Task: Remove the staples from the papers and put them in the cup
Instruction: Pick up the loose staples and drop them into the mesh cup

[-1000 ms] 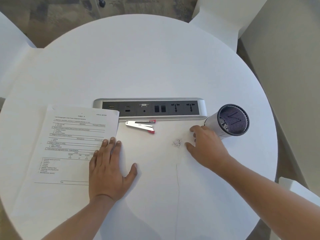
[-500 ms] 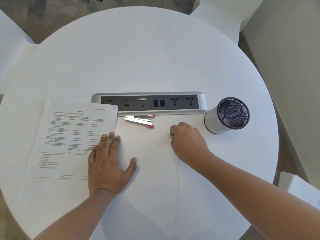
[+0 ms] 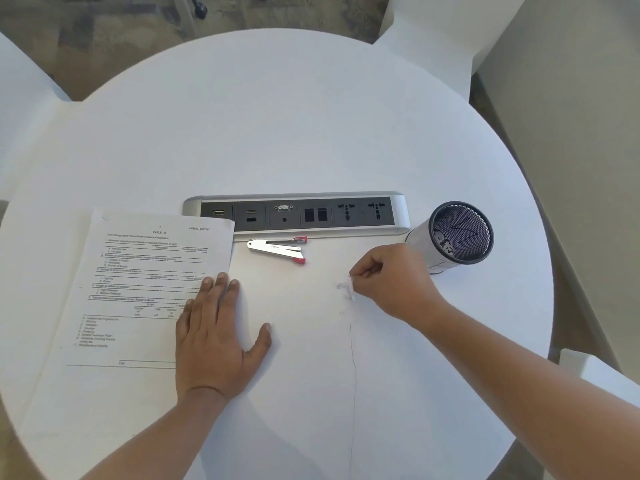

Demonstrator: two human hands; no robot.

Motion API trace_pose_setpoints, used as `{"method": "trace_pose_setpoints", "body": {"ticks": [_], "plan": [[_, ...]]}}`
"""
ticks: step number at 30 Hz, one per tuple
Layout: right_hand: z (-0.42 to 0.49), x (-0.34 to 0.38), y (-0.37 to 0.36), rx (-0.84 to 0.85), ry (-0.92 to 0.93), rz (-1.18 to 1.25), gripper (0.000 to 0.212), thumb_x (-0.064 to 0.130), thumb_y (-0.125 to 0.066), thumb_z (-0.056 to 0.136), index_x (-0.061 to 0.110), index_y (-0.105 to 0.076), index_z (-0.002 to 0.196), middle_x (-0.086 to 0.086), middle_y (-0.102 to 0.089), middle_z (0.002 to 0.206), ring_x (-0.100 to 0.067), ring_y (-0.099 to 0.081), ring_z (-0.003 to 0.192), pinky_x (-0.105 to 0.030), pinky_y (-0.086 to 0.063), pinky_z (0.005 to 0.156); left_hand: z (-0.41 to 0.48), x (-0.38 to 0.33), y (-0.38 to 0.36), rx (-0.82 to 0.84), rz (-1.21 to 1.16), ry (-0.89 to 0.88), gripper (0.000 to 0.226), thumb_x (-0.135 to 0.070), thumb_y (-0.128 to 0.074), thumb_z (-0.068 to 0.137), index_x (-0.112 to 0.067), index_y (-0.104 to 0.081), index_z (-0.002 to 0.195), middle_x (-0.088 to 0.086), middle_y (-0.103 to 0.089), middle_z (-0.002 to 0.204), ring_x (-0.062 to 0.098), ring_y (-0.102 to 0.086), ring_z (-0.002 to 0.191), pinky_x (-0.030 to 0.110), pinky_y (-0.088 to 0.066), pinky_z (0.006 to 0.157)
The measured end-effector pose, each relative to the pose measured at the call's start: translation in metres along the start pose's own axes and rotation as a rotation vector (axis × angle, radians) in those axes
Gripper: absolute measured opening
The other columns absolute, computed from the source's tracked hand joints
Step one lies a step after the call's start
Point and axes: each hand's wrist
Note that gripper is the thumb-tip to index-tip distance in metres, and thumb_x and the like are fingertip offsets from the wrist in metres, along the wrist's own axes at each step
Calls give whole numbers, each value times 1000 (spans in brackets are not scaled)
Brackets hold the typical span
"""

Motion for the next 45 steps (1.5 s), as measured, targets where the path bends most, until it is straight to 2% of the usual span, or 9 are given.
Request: {"method": "trace_pose_setpoints", "body": {"ticks": [6,9,14,19,24,29,35,39,45], "plan": [[-21,25,52,-1,-42,324,12,1,-79,72,11,-74,67,-8,-71,64,-19,-62,61,-37,-50,64,-1,0,0,-1,-13,-5,82,-62,-41,83,-9,-45,145,8,-42,155,27,-32,148,48,-26,118],[-27,31,88,-98,-30,422,12,-5,-76,75,6,-73,71,-8,-69,62,-18,-61,58,-31,-52,66,0,0,0,12,-12,-1,83,-63,-40,82,-10,-46,145,7,-42,156,27,-32,148,48,-25,119],[-15,17,129,-287,-53,267,15,1,-78,76,14,-73,69,-5,-71,63,-13,-64,56,-23,-56,61,0,1,1,26,-1,-3,83,-63,-39,81,-9,-46,145,8,-41,156,28,-32,148,50,-26,118],[-2,-2,137,-315,-46,-185,10,11,-74,81,19,-75,75,3,-70,65,-1,-55,46,-10,-36,40,0,1,0,34,5,-6,83,-63,-39,81,-9,-46,144,9,-42,156,29,-33,148,51,-27,118],[3,-5,129,-300,-1,-432,28,-1,-58,84,17,-79,89,-4,-72,80,-17,-58,60,-22,-45,57,0,0,1,28,2,-12,83,-62,-39,80,-8,-48,143,10,-44,154,30,-34,146,51,-27,117],[2,-4,126,-346,33,-453,22,4,-63,80,23,-73,77,3,-71,72,-16,-61,62,-21,-42,53,0,1,1,24,-10,-15,84,-63,-40,80,-8,-47,144,9,-42,156,28,-33,148,49,-25,117],[3,-5,126,-327,37,-449,31,-2,-54,82,19,-76,87,3,-71,80,-21,-66,75,-22,-43,57,0,0,1,15,-9,-18,84,-63,-40,80,-7,-47,143,11,-43,154,30,-34,147,50,-26,116],[5,-7,126,-361,57,-389,22,1,-60,78,20,-72,76,4,-71,73,-20,-68,70,-23,-50,55,0,0,0,5,-10,-21,84,-62,-40,80,-7,-48,143,11,-44,154,30,-35,146,50,-26,116],[7,-9,123,-421,86,-327,19,5,-63,83,19,-75,86,1,-72,79,-10,-64,68,-13,-43,54,1,0,0,-11,-11,-18,83,-62,-40,80,-7,-48,143,11,-43,154,30,-34,146,49,-24,118]]}}
Point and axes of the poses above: each hand's wrist, its own z-axis towards the middle knuckle, its own y-axis out of the back of the hand, x = y × z
